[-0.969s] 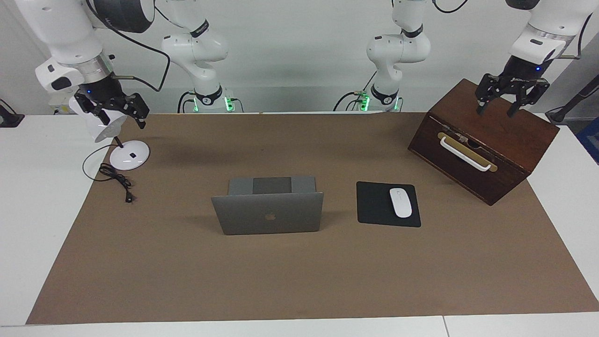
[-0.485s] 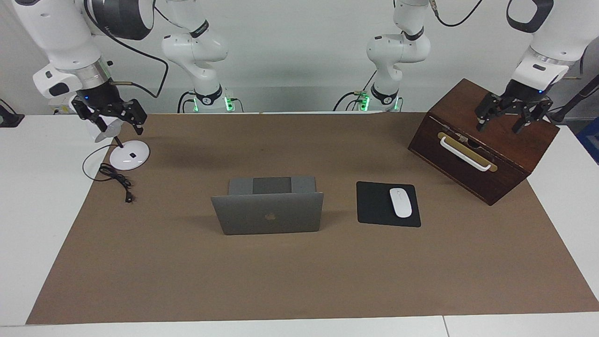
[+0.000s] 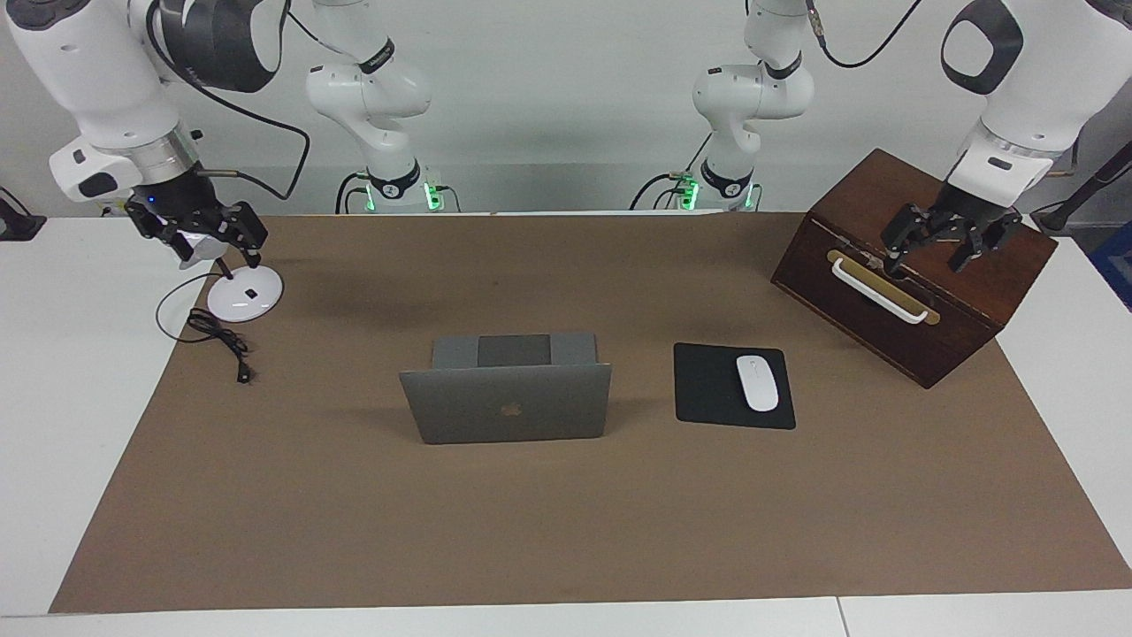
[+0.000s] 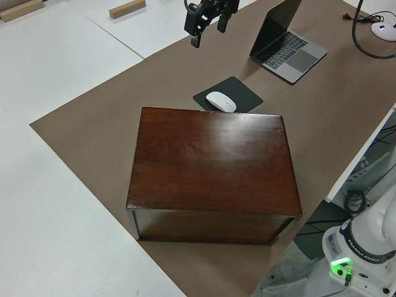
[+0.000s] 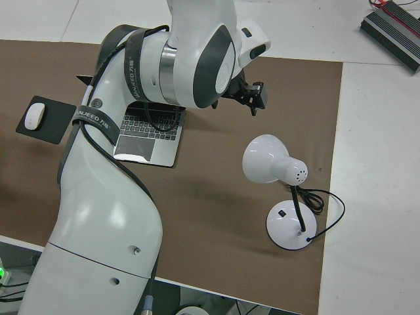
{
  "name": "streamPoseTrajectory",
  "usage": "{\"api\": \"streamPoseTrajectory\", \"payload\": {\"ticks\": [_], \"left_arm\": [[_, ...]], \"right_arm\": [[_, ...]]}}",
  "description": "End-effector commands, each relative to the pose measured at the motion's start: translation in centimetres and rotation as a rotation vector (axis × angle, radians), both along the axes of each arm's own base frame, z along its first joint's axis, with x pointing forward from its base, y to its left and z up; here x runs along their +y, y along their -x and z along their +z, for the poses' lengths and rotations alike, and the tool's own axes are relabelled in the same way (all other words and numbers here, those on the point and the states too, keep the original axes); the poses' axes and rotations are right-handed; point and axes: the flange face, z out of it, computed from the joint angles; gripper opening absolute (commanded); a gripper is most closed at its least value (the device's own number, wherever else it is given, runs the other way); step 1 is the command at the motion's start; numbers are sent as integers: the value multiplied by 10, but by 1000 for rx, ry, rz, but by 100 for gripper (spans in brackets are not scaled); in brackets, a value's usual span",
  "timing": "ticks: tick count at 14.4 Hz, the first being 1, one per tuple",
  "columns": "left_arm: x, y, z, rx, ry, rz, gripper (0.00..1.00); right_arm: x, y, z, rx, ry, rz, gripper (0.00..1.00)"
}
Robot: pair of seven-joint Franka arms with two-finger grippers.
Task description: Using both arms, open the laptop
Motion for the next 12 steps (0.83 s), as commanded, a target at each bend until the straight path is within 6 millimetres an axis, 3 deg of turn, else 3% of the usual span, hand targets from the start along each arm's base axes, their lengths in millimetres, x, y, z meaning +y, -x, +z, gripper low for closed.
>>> {"api": "streamPoseTrajectory", "payload": {"ticks": [1,7,12], "left_arm": [[0,4,11,17,-14,21,100],[0,20,30,-13,-6,19,100],[1,24,33,-19,-4,19,100]], "right_arm": [[-4,-5,3,-14,-14,19,100],[7,-1,5,-12,-18,28,100],[13,-1,4,-3,-21,38,100]]}}
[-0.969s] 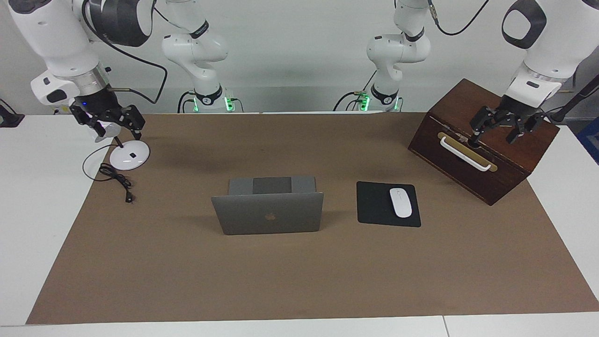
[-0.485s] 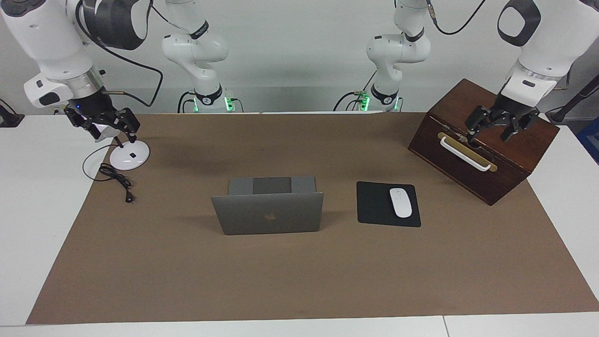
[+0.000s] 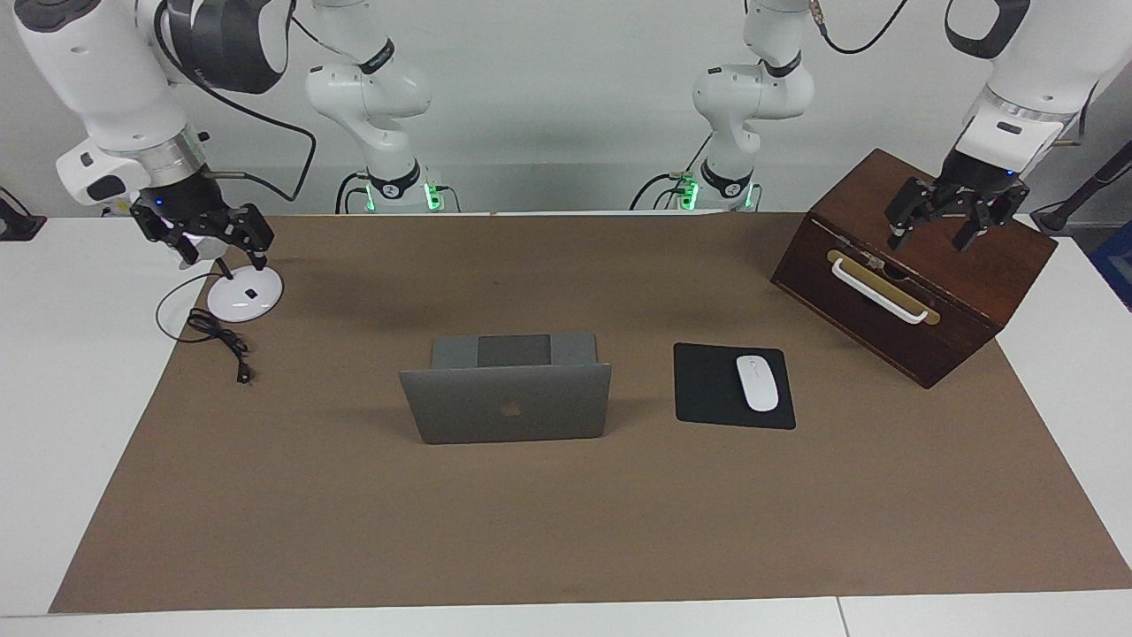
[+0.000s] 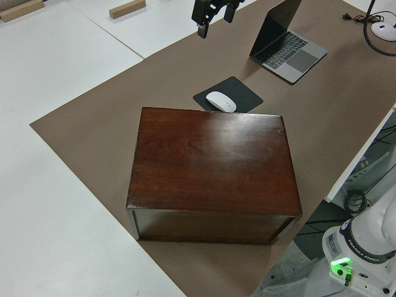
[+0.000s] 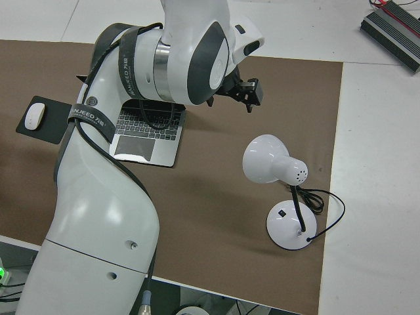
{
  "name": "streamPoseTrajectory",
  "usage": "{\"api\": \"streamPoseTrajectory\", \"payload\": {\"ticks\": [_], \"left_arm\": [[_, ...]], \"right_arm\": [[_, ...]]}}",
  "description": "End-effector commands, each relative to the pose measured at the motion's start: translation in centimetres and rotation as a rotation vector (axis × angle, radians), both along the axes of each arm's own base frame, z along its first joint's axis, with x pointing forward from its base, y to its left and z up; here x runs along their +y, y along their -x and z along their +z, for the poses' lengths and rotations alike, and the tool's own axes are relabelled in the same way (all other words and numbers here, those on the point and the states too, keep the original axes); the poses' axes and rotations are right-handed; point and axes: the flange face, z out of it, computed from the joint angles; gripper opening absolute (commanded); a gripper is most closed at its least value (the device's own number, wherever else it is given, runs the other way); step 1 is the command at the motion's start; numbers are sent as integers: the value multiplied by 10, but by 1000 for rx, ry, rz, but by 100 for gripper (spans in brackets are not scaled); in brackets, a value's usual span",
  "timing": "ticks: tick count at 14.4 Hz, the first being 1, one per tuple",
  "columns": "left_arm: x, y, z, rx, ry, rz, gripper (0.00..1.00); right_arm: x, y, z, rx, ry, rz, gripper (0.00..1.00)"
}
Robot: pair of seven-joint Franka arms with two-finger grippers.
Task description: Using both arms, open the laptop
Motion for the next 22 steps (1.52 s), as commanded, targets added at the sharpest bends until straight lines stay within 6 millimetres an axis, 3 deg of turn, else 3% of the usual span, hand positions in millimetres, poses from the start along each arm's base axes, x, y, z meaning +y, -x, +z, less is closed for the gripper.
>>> {"api": "streamPoseTrajectory", "payload": {"ticks": [1,5,10,22], "left_arm": [[-2,8,0,15,-10,7,100],[6,10,-1,22,-9,19,100],[9,32,-16,97,0,18,100],[2,29,-15,88,-2,14,100]], "right_arm": [[-1,3,2,3,-22,14,100],[1,5,1,8,-44,-5,100],[1,5,0,11,-45,-33,100],[2,7,0,16,-48,-35,100]]}}
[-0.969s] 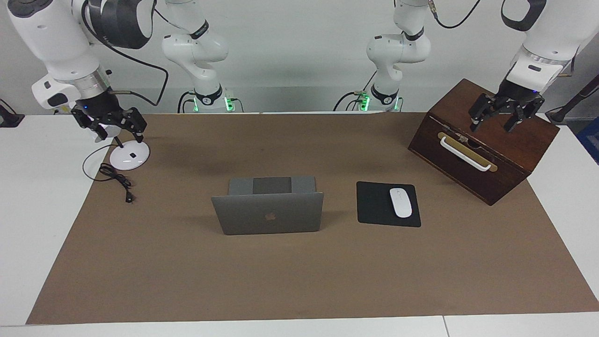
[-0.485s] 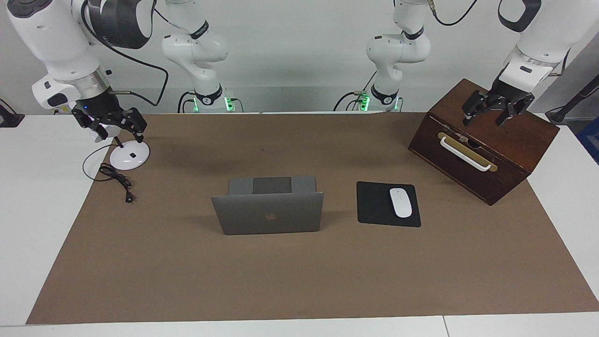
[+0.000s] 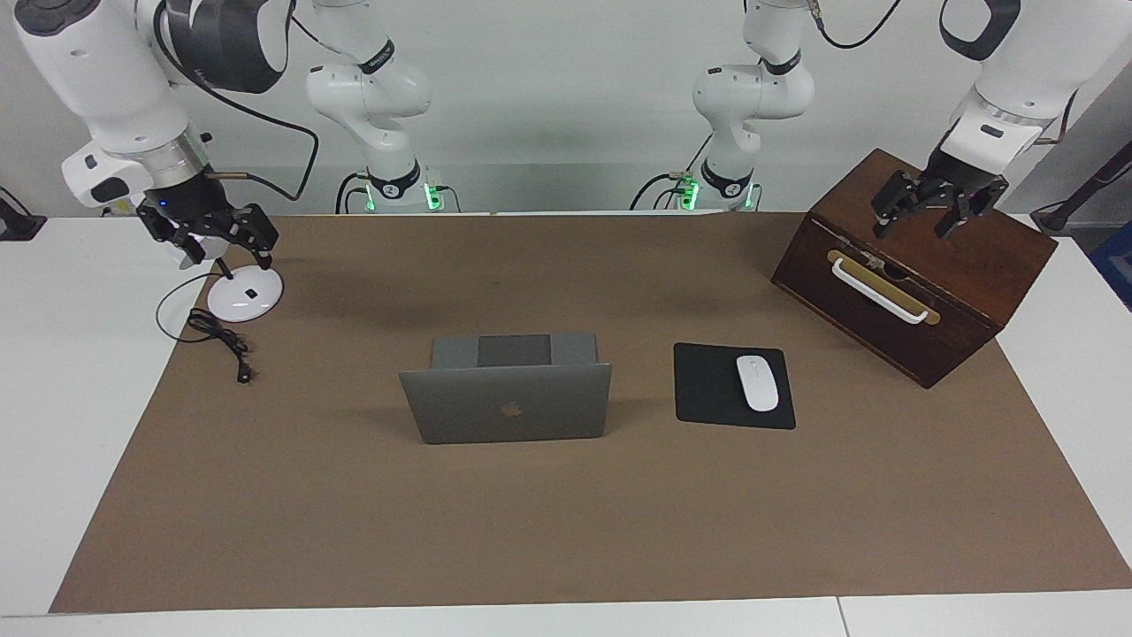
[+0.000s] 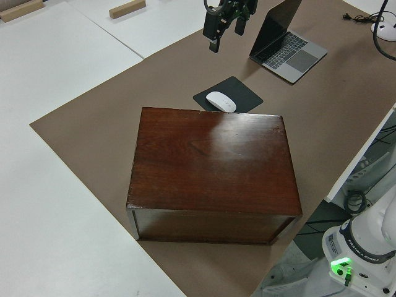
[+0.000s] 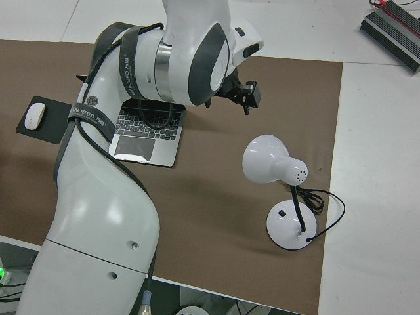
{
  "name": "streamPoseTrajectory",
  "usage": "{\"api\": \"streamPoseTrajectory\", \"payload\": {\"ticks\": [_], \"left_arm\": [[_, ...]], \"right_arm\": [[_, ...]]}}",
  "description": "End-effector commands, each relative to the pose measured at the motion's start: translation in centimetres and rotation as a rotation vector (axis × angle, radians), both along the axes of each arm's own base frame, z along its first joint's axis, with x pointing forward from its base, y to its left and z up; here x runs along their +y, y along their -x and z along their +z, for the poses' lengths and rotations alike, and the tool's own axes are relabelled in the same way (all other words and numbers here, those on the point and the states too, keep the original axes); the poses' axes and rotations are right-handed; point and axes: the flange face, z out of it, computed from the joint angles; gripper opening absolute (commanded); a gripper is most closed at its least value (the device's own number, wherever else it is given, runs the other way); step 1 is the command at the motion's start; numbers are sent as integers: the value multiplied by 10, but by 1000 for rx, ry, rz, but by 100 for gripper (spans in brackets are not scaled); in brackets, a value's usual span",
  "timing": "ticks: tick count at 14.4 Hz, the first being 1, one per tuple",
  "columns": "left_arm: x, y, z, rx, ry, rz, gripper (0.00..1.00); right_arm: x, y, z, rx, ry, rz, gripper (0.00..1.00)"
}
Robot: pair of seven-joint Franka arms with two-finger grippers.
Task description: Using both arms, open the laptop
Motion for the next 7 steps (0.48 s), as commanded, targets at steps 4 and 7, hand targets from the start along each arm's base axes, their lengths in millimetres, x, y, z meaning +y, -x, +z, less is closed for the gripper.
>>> {"api": "streamPoseTrajectory", "payload": {"ticks": [4,7], "left_arm": [[1,5,3,-14,-12,17,100],[-3,3,3,-22,-12,42,100]], "right_arm": [[-1,7,4,6,-24,-20,100],[-1,6,4,4,-24,-20,100]]}}
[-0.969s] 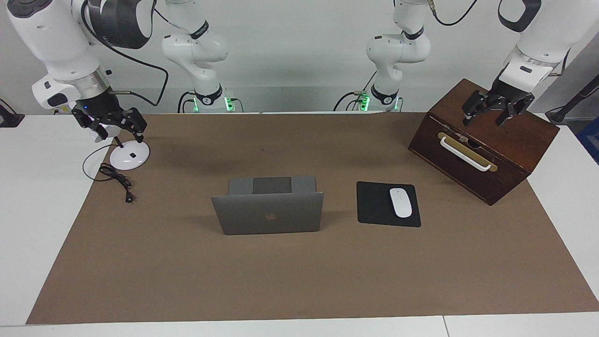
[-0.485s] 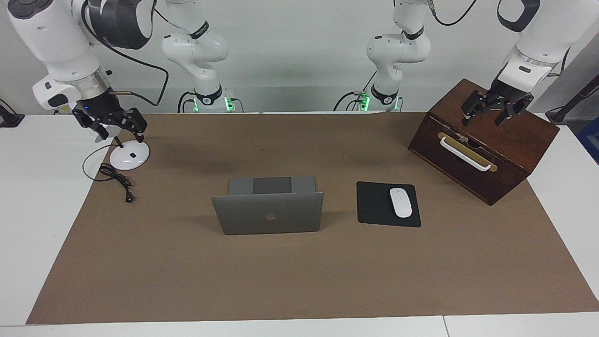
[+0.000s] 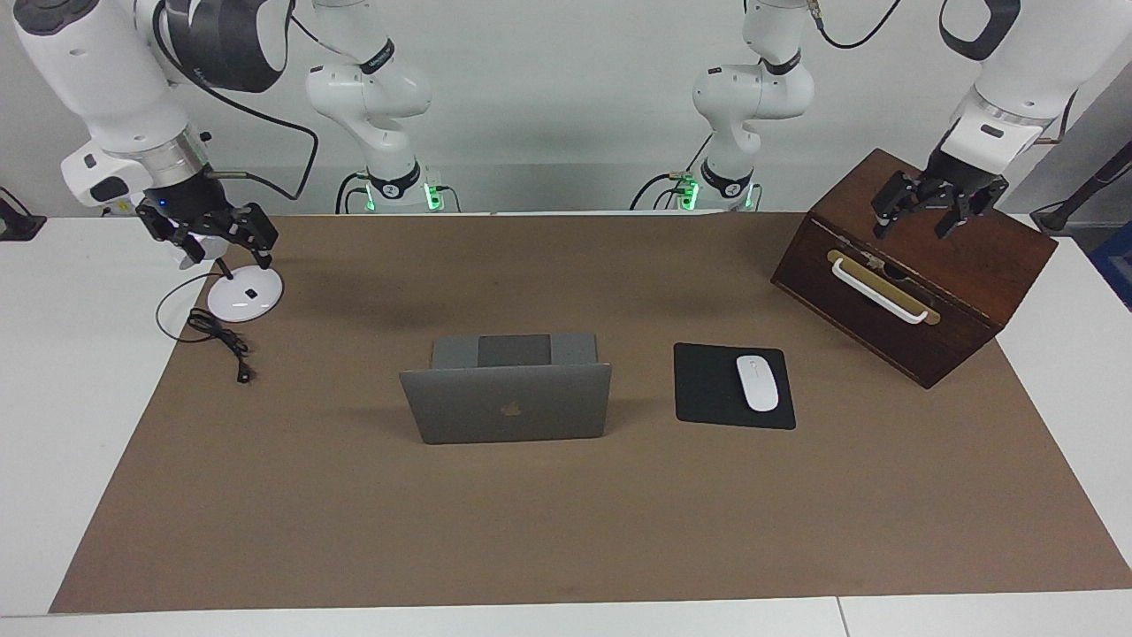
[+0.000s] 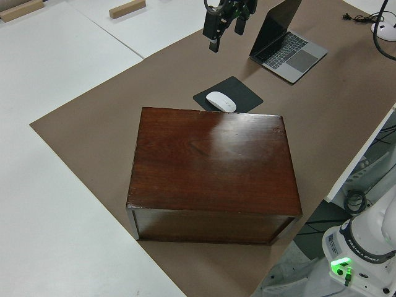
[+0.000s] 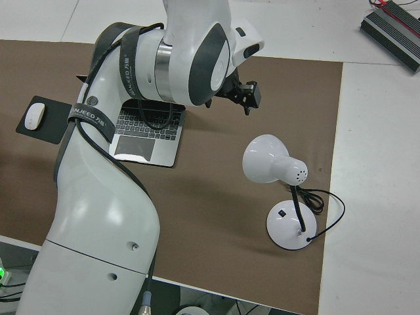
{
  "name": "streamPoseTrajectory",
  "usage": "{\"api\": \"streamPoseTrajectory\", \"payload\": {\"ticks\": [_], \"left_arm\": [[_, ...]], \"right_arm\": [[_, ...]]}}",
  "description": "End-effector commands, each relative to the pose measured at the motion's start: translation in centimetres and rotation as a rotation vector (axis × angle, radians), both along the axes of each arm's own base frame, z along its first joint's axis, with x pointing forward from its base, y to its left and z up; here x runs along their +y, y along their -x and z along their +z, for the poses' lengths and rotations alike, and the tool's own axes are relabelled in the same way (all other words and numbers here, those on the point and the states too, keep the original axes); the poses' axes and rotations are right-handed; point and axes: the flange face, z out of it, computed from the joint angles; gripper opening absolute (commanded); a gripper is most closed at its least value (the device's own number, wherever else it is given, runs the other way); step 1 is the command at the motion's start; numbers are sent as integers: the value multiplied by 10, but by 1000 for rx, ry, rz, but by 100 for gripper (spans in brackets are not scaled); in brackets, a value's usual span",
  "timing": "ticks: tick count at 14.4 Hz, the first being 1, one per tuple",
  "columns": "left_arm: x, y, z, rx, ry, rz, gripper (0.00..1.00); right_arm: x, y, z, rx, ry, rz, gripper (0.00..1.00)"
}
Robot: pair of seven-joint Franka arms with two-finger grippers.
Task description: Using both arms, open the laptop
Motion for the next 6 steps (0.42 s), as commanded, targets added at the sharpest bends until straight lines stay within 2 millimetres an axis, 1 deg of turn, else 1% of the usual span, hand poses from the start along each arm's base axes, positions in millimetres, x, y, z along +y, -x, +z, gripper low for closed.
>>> {"api": "streamPoseTrajectory", "payload": {"ticks": [1,6], "left_arm": [[-4,4,2,-16,-12,23,100],[-4,4,3,-18,-12,23,100]], "right_arm": [[0,6,3,5,-24,-17,100],[0,5,4,1,-23,-19,100]]}}
